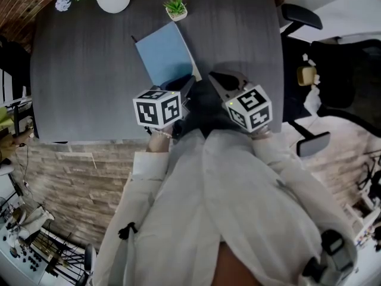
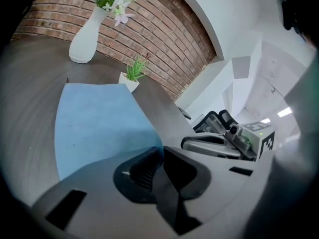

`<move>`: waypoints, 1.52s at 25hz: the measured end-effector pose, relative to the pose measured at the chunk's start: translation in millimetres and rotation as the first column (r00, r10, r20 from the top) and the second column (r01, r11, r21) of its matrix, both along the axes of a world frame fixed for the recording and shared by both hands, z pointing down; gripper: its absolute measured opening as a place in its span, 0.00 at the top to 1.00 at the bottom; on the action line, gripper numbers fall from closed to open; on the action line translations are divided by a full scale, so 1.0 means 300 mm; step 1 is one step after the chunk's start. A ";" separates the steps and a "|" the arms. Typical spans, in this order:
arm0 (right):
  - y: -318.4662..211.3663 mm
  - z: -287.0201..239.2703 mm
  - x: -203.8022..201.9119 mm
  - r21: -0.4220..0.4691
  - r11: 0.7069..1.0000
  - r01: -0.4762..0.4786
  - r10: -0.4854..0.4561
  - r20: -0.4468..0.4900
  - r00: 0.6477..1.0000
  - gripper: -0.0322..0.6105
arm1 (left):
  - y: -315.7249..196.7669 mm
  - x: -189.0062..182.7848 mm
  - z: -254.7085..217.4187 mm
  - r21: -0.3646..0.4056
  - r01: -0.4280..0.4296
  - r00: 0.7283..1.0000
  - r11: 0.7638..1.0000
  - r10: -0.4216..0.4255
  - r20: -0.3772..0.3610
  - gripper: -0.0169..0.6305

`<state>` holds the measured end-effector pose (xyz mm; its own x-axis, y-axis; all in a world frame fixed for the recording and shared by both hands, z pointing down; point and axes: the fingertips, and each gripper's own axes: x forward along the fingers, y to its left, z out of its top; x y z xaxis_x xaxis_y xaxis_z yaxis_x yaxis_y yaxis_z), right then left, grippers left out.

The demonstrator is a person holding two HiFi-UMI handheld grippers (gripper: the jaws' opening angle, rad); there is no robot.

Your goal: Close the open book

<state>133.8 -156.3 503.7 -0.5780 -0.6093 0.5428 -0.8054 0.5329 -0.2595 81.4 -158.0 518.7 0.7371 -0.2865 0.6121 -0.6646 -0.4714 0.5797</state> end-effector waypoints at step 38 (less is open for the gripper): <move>0.011 0.003 0.024 -0.016 1.000 -0.025 0.025 0.005 1.000 0.94 | 0.023 0.053 0.056 0.119 -0.180 0.967 0.976 0.154 0.202 0.84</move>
